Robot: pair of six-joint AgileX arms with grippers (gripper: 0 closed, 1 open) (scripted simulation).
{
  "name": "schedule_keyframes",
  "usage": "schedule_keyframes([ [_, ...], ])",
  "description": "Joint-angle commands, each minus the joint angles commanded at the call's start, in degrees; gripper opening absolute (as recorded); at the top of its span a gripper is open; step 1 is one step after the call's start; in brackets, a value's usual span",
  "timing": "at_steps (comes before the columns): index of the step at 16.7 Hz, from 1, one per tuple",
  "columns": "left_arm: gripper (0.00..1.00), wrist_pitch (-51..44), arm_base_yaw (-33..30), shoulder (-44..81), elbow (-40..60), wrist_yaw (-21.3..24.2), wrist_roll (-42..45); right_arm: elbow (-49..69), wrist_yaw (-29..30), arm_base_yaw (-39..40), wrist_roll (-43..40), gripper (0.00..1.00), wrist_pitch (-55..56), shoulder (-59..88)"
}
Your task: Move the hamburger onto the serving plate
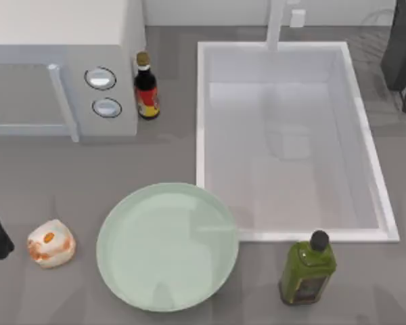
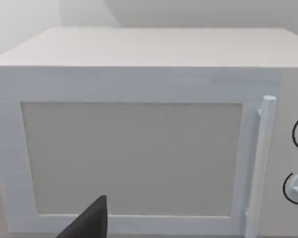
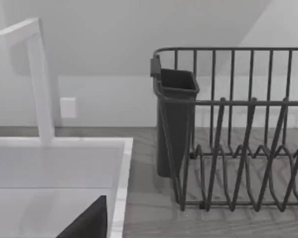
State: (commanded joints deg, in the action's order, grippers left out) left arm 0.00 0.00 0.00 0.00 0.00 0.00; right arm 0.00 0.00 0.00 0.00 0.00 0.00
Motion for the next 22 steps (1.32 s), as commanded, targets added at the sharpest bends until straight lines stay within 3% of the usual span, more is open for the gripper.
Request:
schedule_keyframes([
  [4, 1.00, -1.47, -0.29, 1.88, 1.80, 0.01, 1.19, 0.00, 0.00, 0.00, 0.00, 1.00, 0.00, 0.00],
  [8, 1.00, -8.92, -1.94, 12.63, 11.10, 0.22, 7.22, 0.00, 0.00, 0.00, 0.00, 1.00, 0.00, 0.00],
  [18, 1.00, -38.94, -9.02, 70.45, 46.24, 0.55, 32.27, 0.00, 0.00, 0.00, 0.00, 1.00, 0.00, 0.00],
  [22, 1.00, -48.86, -11.25, 87.85, 56.28, 0.25, 40.41, 0.00, 0.00, 0.00, 0.00, 1.00, 0.00, 0.00],
])
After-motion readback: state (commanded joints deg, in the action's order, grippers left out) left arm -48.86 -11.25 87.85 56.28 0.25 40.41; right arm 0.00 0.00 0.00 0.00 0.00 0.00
